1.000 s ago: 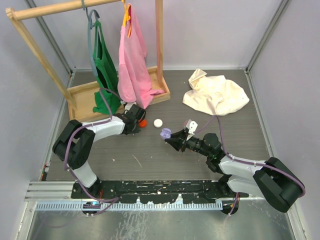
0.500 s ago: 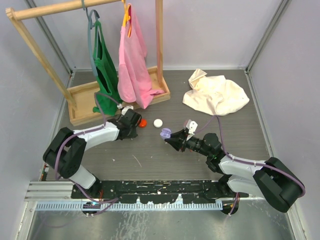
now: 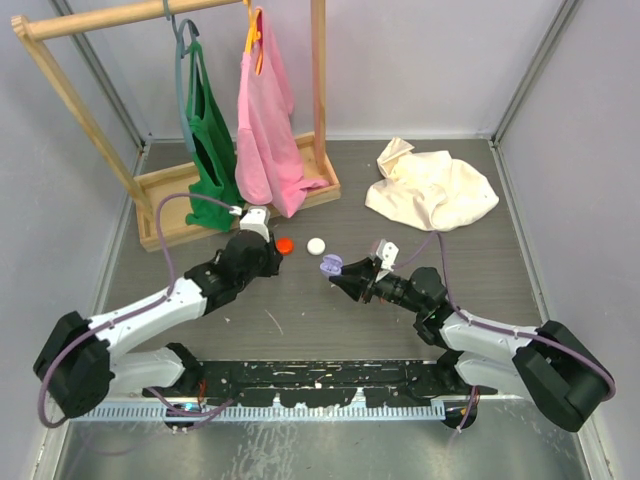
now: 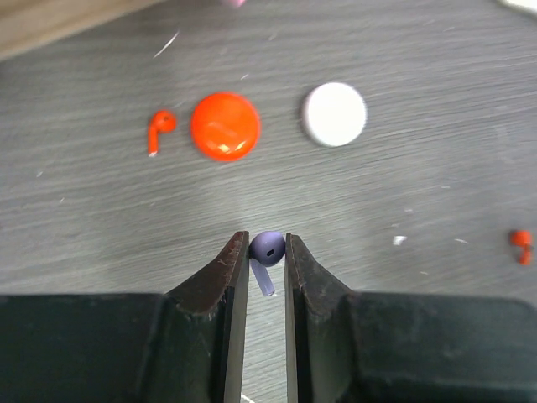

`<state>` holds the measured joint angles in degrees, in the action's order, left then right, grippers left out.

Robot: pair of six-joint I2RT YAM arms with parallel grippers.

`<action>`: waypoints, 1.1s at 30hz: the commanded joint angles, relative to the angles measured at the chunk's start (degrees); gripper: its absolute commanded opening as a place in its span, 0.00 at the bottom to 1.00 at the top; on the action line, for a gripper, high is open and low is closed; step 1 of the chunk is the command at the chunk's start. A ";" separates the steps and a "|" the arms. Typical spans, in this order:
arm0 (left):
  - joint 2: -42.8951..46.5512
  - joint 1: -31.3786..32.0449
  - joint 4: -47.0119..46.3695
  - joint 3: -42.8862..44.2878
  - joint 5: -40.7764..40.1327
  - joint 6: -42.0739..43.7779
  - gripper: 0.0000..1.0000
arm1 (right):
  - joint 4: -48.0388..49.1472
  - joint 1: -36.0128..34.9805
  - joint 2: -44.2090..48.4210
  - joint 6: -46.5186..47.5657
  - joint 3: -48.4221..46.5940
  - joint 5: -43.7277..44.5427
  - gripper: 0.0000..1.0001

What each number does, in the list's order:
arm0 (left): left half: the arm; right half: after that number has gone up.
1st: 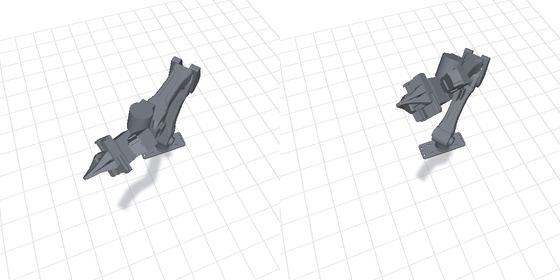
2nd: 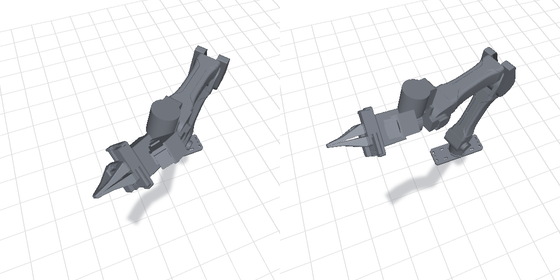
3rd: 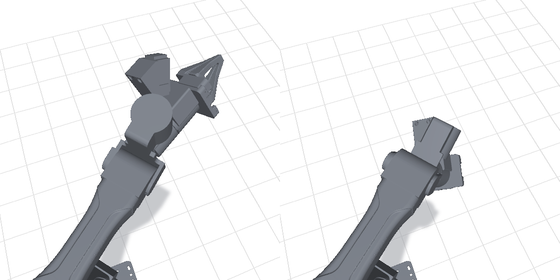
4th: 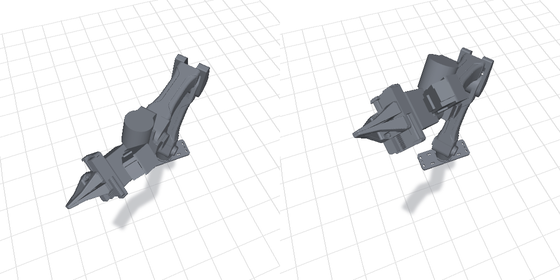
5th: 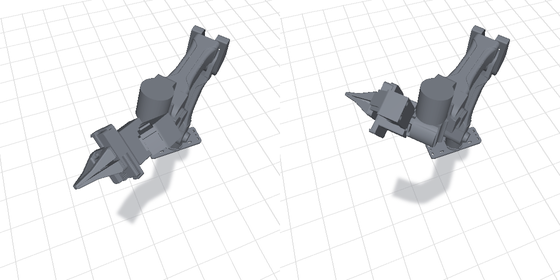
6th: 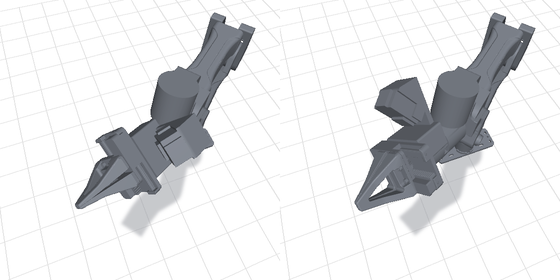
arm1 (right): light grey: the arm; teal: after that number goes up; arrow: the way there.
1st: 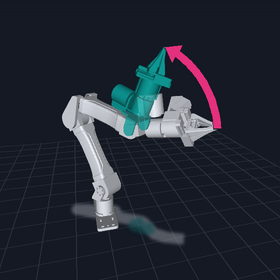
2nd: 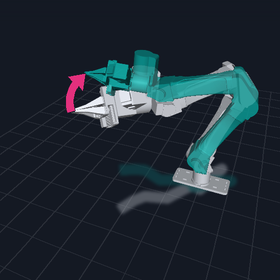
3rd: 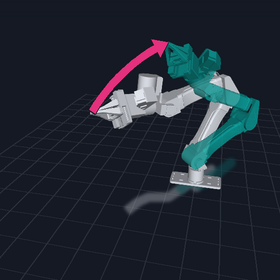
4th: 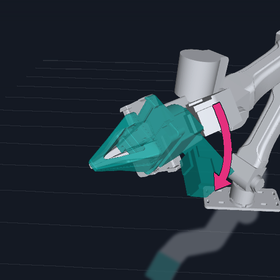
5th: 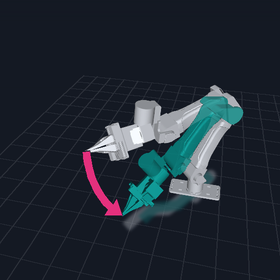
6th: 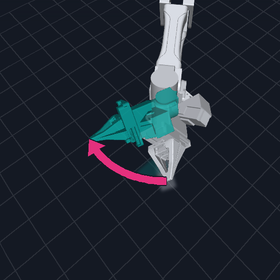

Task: Insert the wireless bluetooth earbuds into the charging case
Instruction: Place the earbud in the charging case.

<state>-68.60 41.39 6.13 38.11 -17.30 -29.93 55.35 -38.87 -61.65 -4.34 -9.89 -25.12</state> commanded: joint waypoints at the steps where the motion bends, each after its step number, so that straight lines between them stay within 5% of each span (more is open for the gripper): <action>1: 6.39 2.87 -12.65 -2.45 1.38 5.62 0.10 | 4.78 0.14 2.26 0.59 -1.97 0.26 0.01; 18: 12.62 8.99 -39.19 -8.49 13.67 12.71 0.12 | 7.44 0.18 2.58 -0.90 -3.03 0.27 0.01; 33: 10.08 11.50 -48.95 -8.30 18.60 13.05 0.13 | 9.15 0.12 1.11 -3.98 -4.38 0.17 0.01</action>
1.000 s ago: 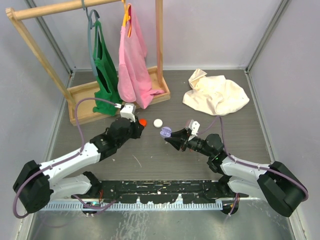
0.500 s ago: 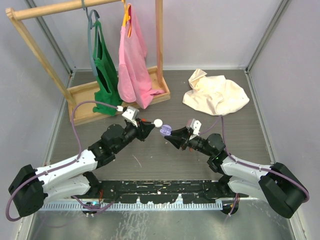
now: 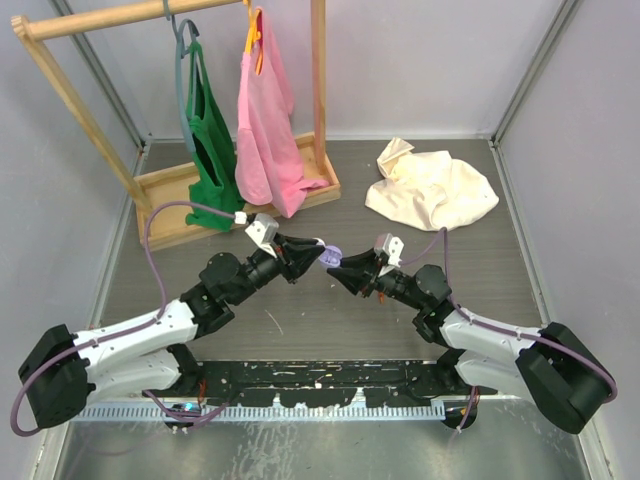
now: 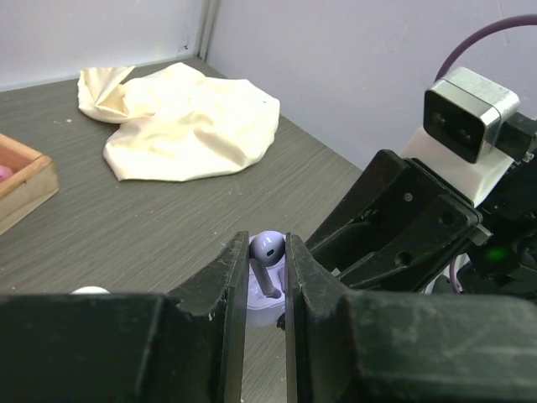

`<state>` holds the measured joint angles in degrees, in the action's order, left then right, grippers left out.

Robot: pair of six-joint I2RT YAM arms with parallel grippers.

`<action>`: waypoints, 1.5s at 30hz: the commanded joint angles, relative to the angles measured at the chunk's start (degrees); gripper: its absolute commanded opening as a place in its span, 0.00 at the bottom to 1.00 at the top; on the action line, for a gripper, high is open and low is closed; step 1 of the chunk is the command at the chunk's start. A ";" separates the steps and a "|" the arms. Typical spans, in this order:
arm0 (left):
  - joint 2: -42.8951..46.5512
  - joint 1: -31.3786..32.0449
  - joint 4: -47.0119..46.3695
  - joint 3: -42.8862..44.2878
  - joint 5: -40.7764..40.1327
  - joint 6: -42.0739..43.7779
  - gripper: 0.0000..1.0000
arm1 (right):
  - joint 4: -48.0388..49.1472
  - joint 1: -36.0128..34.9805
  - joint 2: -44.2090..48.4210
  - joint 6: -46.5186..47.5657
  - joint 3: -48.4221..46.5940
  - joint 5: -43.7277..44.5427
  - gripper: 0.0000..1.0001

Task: Insert the wireless bluetooth earbuds into the charging case
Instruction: Place the earbud in the charging case.

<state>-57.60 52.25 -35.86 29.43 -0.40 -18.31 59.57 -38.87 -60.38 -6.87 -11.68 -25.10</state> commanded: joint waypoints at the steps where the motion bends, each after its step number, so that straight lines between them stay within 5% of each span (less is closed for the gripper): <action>1: -1.30 0.78 -7.37 0.40 1.76 1.37 0.13 | 5.28 0.12 -0.37 -1.69 -2.56 0.10 0.01; 45: -3.04 2.93 -8.72 -2.49 4.10 5.77 0.13 | 8.54 0.12 1.43 -3.76 -1.55 1.72 0.01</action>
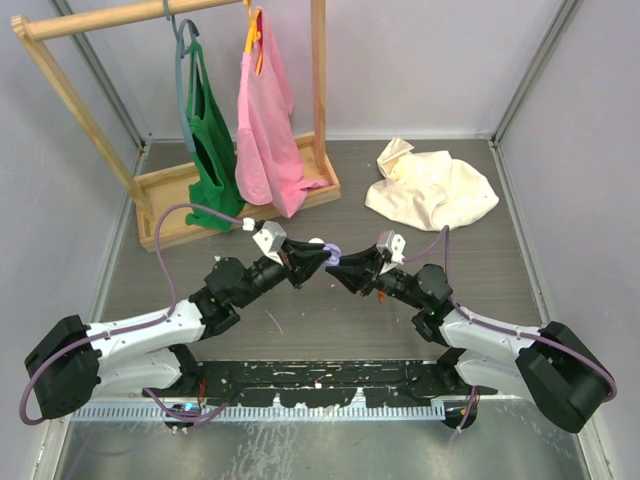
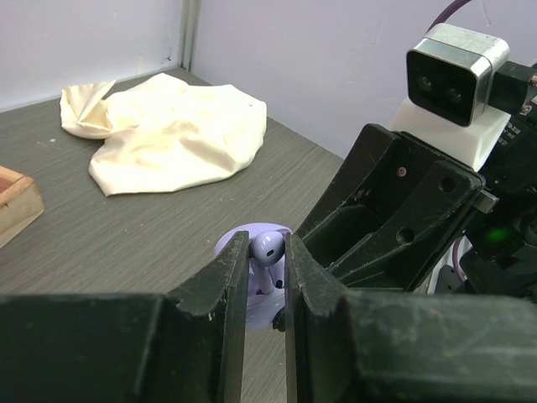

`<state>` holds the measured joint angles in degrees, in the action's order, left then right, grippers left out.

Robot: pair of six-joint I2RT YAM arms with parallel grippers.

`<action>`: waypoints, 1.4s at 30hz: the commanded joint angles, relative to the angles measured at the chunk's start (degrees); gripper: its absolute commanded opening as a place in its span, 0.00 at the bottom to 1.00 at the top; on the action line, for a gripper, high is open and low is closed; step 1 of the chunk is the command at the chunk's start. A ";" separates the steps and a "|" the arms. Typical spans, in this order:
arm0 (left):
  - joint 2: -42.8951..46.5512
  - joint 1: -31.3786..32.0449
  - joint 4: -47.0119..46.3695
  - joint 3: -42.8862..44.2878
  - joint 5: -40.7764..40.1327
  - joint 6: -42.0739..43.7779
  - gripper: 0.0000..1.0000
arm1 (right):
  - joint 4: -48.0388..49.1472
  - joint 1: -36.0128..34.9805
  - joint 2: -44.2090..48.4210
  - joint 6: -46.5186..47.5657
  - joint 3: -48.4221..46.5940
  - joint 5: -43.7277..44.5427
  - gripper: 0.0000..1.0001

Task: Insert the wireless bluetooth earbuds into the charging case
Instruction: Place the earbud in the charging case.

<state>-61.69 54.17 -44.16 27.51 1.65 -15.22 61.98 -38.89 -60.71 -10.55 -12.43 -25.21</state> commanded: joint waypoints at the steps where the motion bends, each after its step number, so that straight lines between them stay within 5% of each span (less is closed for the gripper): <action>1: 1.02 1.21 -0.19 -0.53 2.07 3.16 0.14 | 6.24 0.21 1.87 -0.03 -0.77 1.92 0.01; 36: -0.47 3.41 -1.41 -1.25 -5.23 12.67 0.14 | 7.71 0.19 1.60 0.15 0.02 2.54 0.01; 42: 1.04 3.47 1.29 -1.32 -5.57 12.64 0.28 | 7.72 0.14 1.70 0.35 0.24 2.91 0.01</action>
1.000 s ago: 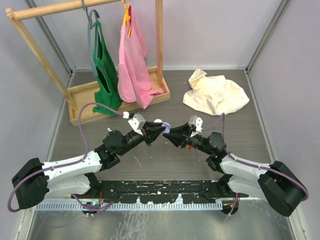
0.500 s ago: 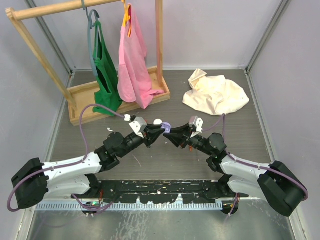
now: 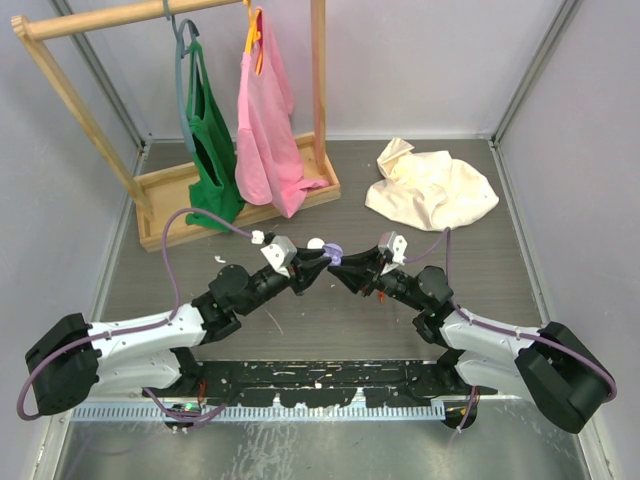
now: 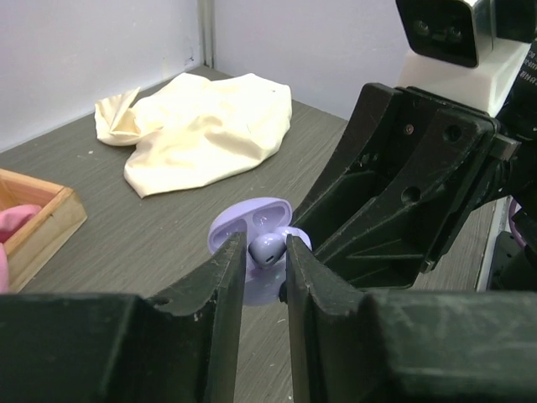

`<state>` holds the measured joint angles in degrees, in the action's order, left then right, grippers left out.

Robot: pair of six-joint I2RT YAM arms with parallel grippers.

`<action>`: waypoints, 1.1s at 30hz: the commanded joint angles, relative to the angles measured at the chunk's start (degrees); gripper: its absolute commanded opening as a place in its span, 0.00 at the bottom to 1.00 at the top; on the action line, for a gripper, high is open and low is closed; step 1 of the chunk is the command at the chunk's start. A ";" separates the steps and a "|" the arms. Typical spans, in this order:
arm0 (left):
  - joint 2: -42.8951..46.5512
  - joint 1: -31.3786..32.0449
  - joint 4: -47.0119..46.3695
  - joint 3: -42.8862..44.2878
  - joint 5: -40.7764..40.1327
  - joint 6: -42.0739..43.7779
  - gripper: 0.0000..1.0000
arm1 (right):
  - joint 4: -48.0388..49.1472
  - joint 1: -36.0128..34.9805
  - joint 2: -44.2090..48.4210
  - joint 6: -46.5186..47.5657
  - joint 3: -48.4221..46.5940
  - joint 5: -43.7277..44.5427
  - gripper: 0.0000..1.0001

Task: Insert the wireless bluetooth earbuds into the charging case
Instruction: Place the earbud in the charging case.

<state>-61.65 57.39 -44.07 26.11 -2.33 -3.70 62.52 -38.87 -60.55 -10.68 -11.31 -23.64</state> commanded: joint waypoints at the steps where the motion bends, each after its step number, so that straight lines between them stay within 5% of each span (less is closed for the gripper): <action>1: 1.46 0.26 1.88 0.08 -1.80 1.01 0.31 | 7.18 0.18 1.50 0.56 -0.83 1.39 0.01; 8: 5.49 0.21 7.50 1.31 -4.16 -1.65 0.47 | 7.33 0.17 1.06 0.89 -0.61 1.49 0.01; 14: 9.72 0.21 13.94 3.11 -6.38 -5.31 0.75 | 7.53 0.12 1.06 1.46 0.06 2.16 0.01; 21: 10.25 0.20 18.17 5.81 -6.64 -9.19 0.94 | 8.03 0.16 0.63 1.84 0.64 2.46 0.01; 33: 3.19 0.26 18.52 10.09 -13.81 -10.82 0.99 | 8.27 0.14 1.04 1.87 1.00 2.53 0.01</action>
<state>-57.43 57.52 -24.18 33.23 -12.67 -13.91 66.26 -38.87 -60.47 -9.61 -10.41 -21.93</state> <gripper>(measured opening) 0.985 0.322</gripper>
